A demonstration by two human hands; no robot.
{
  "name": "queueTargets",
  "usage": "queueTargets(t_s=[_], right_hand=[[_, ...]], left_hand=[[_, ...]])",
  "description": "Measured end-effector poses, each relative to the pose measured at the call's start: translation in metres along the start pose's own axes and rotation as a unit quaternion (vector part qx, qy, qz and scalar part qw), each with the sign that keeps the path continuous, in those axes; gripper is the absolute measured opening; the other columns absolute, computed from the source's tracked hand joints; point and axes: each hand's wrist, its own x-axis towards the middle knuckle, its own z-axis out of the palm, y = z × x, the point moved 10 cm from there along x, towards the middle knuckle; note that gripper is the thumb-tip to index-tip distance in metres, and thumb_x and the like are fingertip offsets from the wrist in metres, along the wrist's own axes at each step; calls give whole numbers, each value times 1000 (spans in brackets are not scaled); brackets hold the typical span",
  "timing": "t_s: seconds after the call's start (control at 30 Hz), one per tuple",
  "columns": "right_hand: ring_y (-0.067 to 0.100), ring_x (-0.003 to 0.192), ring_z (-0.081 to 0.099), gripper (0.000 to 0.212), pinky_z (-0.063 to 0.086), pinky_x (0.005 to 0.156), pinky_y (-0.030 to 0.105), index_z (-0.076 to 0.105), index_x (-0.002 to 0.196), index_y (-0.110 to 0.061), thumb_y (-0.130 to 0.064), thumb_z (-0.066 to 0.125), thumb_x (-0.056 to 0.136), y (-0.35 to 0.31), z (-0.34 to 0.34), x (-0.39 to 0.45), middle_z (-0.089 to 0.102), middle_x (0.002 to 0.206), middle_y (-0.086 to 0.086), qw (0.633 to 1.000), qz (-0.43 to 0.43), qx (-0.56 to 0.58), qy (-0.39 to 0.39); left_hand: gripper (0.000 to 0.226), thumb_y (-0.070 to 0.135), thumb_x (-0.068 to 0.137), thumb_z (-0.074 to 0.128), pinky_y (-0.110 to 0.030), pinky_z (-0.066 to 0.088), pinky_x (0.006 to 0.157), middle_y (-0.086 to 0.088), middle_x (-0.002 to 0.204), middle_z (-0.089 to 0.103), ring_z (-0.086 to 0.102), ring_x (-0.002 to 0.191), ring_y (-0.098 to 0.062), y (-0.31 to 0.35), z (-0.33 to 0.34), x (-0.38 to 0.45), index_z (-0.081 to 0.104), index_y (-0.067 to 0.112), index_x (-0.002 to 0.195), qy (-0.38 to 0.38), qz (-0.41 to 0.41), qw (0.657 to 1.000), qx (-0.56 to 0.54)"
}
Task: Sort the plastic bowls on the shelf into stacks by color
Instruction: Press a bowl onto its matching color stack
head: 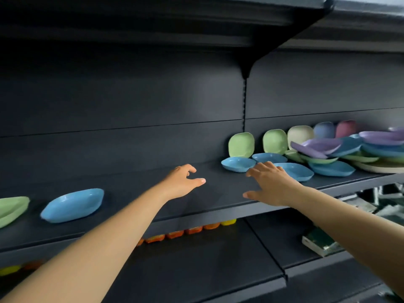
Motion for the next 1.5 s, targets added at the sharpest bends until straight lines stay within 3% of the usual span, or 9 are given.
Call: queueTargets(t_s=[0.23,0.33,0.5,0.6,0.73,0.83,1.1,1.37,1.5], right_hand=[[24,135,27,66,28,107,40,38,138,-25,-58,55,83,167,-8,-26,36,144,-1,999,15,-16,26],[25,134,28,76,30,105,39,23,148,-27,-56,55,85,241,-16,-36,36,144,-2,999,14,-15,30],[25,129,33,60,34,105,40,42,135,-25,-56,55,84,350,-24,-36,41,138,0,998,50,-13,27],[26,130,35,57,34,106,40,45,131,-23,-52,58,84,392,-20,-26,43,137,2,998,56,12,27],[26,125,40,54,36,102,36,49,127,-21,-50,61,83,427,-9,-3,47,134,2,995,62,66,43],[26,122,43,52,37,98,33,50,125,-19,-47,61,83,441,3,25,51,128,3,993,63,88,37],[27,112,51,52,33,75,27,41,132,-14,-35,58,88,469,23,120,53,124,9,981,129,146,7],[21,88,50,43,39,69,25,50,125,-7,-12,58,83,490,76,169,57,114,9,965,158,196,-81],[14,62,32,37,25,53,24,57,116,8,2,49,80,499,80,178,45,80,7,955,151,240,-83]], left_hand=[[53,44,90,56,-24,35,92,-1,139,43,45,123,-16,150,105,64,43,22,136,-15,39,999,-21],[54,45,89,56,-25,38,91,-1,136,47,49,115,-15,209,148,93,44,20,135,-16,35,998,-48],[59,49,87,57,-30,42,94,1,136,48,53,114,-17,265,204,139,44,18,136,-6,3,997,-83],[51,50,87,57,-31,44,89,2,118,53,54,104,-17,274,224,168,49,16,125,2,-33,993,-112],[27,42,90,55,-29,40,79,-5,89,48,47,83,-21,276,234,203,48,17,86,13,-73,983,-166],[30,38,91,55,-29,39,73,-2,75,42,43,81,-22,271,241,226,39,21,72,12,-103,972,-209],[35,36,89,61,-31,53,78,-13,104,66,63,89,-27,241,269,298,62,7,109,-30,-144,936,-319],[8,11,92,57,-23,51,50,-8,80,66,62,70,-18,238,284,320,60,7,86,-28,-153,915,-372],[8,9,93,53,-22,47,47,-8,84,64,59,69,-17,235,274,324,61,8,91,10,-159,919,-362]])
